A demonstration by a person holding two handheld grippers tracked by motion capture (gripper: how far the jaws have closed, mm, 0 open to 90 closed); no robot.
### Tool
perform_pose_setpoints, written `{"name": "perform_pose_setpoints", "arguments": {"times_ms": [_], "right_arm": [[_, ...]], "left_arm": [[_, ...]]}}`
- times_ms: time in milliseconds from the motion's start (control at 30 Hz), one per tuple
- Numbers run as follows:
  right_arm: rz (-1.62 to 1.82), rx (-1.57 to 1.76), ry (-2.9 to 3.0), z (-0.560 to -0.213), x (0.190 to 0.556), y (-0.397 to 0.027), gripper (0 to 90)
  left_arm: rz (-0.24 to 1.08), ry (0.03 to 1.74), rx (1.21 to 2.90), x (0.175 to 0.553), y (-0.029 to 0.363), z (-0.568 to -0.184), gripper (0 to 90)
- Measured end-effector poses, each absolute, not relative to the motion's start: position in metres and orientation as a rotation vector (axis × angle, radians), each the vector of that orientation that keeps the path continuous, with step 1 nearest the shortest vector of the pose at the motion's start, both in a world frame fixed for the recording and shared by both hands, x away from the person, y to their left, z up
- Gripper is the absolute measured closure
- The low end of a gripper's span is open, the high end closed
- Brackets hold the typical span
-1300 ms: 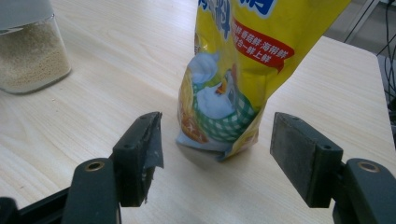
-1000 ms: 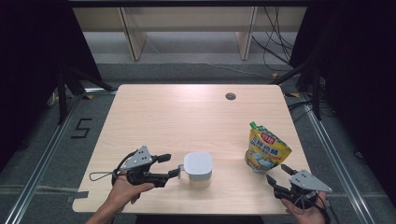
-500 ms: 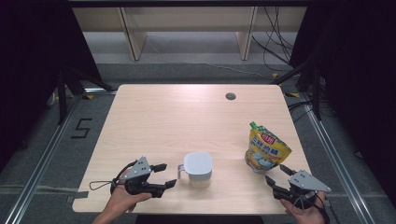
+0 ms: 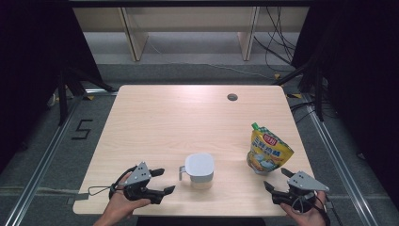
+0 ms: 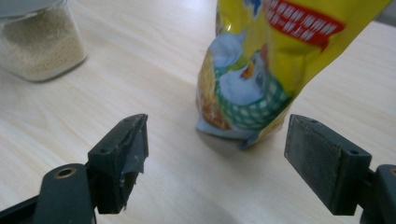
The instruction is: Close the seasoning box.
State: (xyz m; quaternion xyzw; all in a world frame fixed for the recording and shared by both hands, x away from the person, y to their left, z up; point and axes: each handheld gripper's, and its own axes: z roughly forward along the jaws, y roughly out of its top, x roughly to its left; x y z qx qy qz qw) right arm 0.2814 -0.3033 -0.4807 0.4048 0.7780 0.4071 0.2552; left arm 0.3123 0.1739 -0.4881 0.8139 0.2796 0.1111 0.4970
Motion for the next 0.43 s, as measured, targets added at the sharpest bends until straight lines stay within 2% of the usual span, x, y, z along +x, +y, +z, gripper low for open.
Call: {"name": "perform_pose_setpoints", "arguments": {"times_ms": [433], "right_arm": [[1.067, 1.084, 2.131, -0.4845, 0.2856, -0.3076, 24.5]], "left_arm": [[0.261, 0.717, 1.959, 0.314, 0.1721, -0.4917, 24.2]]}}
